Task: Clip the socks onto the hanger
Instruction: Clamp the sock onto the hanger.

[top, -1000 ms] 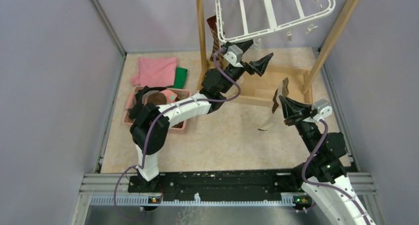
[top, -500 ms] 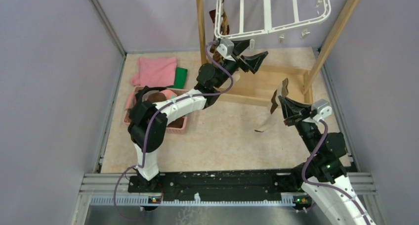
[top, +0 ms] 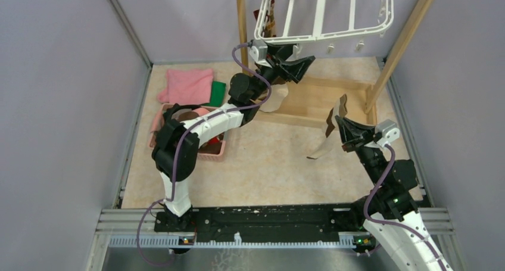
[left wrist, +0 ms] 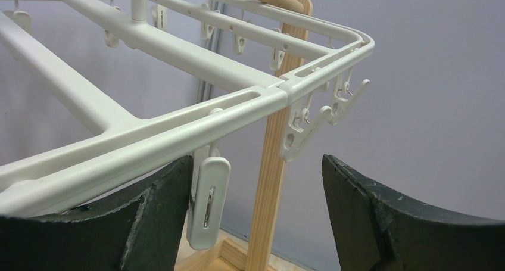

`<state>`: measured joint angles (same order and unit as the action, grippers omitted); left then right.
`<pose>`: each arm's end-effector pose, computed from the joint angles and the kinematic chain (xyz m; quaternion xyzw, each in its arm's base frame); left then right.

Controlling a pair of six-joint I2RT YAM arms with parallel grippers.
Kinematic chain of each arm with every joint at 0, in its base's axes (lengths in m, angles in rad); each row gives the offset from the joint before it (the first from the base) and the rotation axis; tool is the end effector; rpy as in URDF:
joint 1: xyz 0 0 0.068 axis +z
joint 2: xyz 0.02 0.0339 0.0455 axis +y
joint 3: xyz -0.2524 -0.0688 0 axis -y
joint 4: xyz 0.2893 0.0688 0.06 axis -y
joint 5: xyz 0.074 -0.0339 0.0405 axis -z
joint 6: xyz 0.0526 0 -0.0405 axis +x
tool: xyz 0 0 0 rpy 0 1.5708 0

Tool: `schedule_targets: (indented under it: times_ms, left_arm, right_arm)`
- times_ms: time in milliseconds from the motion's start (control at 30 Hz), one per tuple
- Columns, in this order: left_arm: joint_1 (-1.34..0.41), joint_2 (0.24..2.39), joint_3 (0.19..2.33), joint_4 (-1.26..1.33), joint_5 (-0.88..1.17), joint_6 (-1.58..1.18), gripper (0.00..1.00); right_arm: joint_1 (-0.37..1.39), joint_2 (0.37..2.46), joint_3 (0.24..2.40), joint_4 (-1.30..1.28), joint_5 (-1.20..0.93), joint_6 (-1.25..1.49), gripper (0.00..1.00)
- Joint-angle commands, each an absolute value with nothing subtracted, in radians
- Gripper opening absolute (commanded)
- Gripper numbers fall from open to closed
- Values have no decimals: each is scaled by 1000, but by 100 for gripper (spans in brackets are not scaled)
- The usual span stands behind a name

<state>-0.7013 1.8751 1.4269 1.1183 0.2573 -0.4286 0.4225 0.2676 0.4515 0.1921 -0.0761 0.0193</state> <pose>0.3583 -0.3201 0.3606 0.1731 0.4120 -0.5252 0.7242 0.1513 0.0724 0.3386 -0.1434 0.5444 0.2019 0.8014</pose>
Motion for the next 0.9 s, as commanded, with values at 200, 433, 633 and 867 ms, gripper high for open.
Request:
schedule_targets:
  times_ms: [200,433,633,867]
  left_arm:
    - [-678,1902,1478,1244,340,-544,80]
    - [-674,1910,1486,1265,348,-619,75]
    - [-661,1905,1487,1294,370,-698,72]
    - [-638,1919,1504,1338,417,-813,72]
  right_arm:
    - [416,255,450,219,-87,27,0]
    - [414,253,448,216,-88,27,0]
    - [412,253,447,221,-91,30,0]
    - [411,252,447,218,-92,31,0]
